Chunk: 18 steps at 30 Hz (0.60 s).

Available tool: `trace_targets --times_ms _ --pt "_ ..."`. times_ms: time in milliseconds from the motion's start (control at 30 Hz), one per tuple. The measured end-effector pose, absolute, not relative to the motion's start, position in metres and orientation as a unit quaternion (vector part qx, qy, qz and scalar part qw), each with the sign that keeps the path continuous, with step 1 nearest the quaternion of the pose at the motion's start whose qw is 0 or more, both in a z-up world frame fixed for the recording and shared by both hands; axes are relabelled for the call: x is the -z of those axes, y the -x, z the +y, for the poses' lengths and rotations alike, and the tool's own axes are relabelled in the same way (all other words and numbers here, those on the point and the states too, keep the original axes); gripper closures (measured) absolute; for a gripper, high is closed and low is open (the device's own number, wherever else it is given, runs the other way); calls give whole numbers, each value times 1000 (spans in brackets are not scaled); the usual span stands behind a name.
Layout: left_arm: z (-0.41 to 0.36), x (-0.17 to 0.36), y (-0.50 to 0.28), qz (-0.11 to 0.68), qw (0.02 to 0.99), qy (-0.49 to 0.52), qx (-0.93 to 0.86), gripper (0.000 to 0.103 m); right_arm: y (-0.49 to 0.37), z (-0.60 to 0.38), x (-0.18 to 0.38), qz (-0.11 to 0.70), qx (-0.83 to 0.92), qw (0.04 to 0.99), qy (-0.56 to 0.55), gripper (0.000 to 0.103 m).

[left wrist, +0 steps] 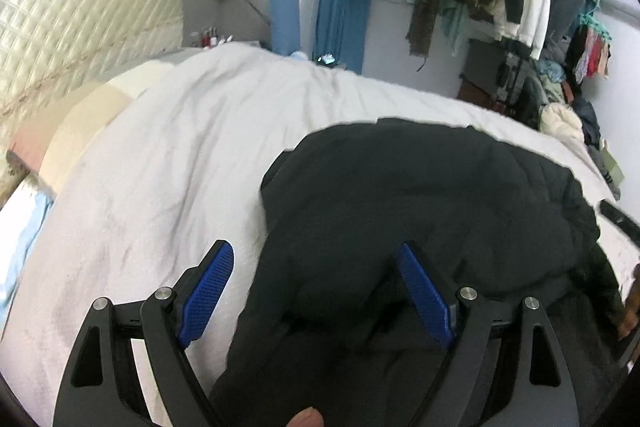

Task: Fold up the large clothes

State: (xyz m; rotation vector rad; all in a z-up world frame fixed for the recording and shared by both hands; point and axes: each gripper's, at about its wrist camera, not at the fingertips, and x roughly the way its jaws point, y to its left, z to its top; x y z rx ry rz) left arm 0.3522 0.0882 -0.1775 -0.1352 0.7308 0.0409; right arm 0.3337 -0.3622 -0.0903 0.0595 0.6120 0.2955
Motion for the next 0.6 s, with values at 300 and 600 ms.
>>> trace_targets --times_ms 300,600 --pt "80 193 -322 399 916 3 -30 18 -312 -399 109 365 -114 924 -19 28" --pt "120 219 -341 426 902 18 -69 18 -322 -398 152 424 -80 901 35 18"
